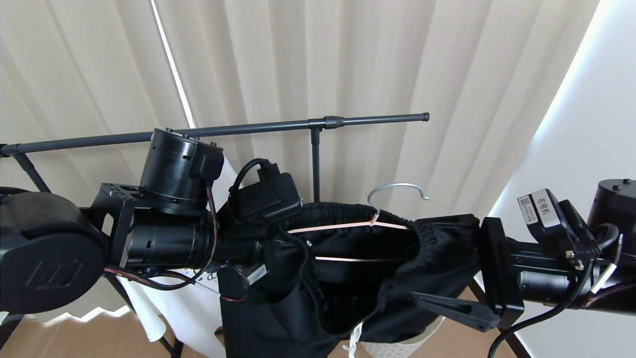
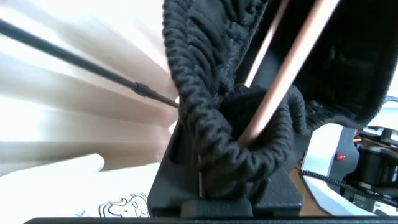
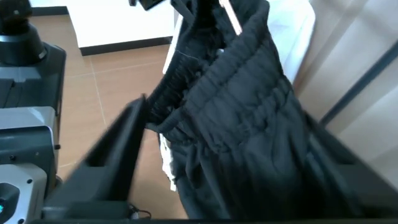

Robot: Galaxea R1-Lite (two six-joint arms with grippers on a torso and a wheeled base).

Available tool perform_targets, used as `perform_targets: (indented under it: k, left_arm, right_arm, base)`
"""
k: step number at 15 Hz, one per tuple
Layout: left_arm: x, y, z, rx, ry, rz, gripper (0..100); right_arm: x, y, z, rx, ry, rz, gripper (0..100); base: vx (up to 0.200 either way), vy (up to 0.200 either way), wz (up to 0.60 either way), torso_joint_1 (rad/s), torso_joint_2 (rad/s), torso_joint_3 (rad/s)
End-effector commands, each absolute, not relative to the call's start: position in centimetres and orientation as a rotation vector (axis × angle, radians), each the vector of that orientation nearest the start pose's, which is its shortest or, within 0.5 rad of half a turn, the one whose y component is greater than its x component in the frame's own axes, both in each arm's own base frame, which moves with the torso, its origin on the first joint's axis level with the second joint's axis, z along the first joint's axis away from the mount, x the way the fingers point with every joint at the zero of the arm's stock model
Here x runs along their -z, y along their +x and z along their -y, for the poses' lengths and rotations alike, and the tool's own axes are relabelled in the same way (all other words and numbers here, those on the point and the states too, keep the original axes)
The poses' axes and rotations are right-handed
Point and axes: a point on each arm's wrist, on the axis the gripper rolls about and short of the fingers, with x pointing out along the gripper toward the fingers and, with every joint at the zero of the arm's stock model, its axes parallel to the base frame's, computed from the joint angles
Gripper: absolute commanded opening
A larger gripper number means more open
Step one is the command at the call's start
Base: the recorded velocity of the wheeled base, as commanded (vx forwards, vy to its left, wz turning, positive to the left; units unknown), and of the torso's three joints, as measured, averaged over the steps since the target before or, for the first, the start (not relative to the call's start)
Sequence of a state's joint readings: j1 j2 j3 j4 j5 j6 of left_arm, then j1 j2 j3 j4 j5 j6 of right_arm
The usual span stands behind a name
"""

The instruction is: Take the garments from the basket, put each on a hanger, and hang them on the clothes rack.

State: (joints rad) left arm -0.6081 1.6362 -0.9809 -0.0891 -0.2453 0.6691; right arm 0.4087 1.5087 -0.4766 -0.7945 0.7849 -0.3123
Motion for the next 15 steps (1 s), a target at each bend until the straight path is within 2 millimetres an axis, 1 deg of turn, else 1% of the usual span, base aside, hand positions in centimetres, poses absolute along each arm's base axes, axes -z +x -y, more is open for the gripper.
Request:
perform_targets:
  k: [1, 6, 7, 10, 13, 14, 15]
  left_arm:
    - [-20.2, 23.1, 16.6, 0.99, 0.7, -0.268, 0]
    - [-20.4, 23.1, 15.8, 0.964, 0.675, -0.278, 0]
    - [-20.6, 22.9, 15.6, 0.96, 0.673, -0.273, 0]
    - [-20.9, 22.8, 15.1, 0.943, 0.661, -0.267, 0]
    - [-21.5, 22.3, 14.7, 0.935, 0.648, -0.254, 0]
    - [-21.5, 22.2, 14.6, 0.931, 0.647, -0.256, 0]
    - [-21.3, 22.1, 14.1, 0.92, 0.634, -0.267, 0]
  right_arm:
    - [-16.8, 20.9, -9.8, -1.175, -0.227, -0.053, 100]
    - [-17.0, 20.9, -9.4, -1.185, -0.222, -0.042, 100]
    - [-17.1, 21.4, -8.9, -1.163, -0.221, -0.04, 100]
    - [-17.2, 21.6, -8.7, -1.149, -0.22, -0.041, 100]
    - [-17.0, 22.4, -8.0, -1.116, -0.215, -0.052, 100]
    - [-16.9, 22.6, -7.8, -1.121, -0.211, -0.055, 100]
    - [-16.4, 23.3, -7.3, -1.151, -0.191, -0.069, 100]
  base:
    - [0.0, 0.0, 0.0, 0.0, 0.0, 0.0]
    - [0.0, 0.0, 0.0, 0.0, 0.0, 0.0]
    - [0.0, 0.0, 0.0, 0.0, 0.0, 0.0]
    - [0.0, 0.0, 0.0, 0.0, 0.0, 0.0]
    - [0.0, 0.0, 0.0, 0.0, 0.0, 0.0]
    - [0.0, 0.0, 0.0, 0.0, 0.0, 0.0]
    - [0.0, 0.0, 0.0, 0.0, 0.0, 0.0]
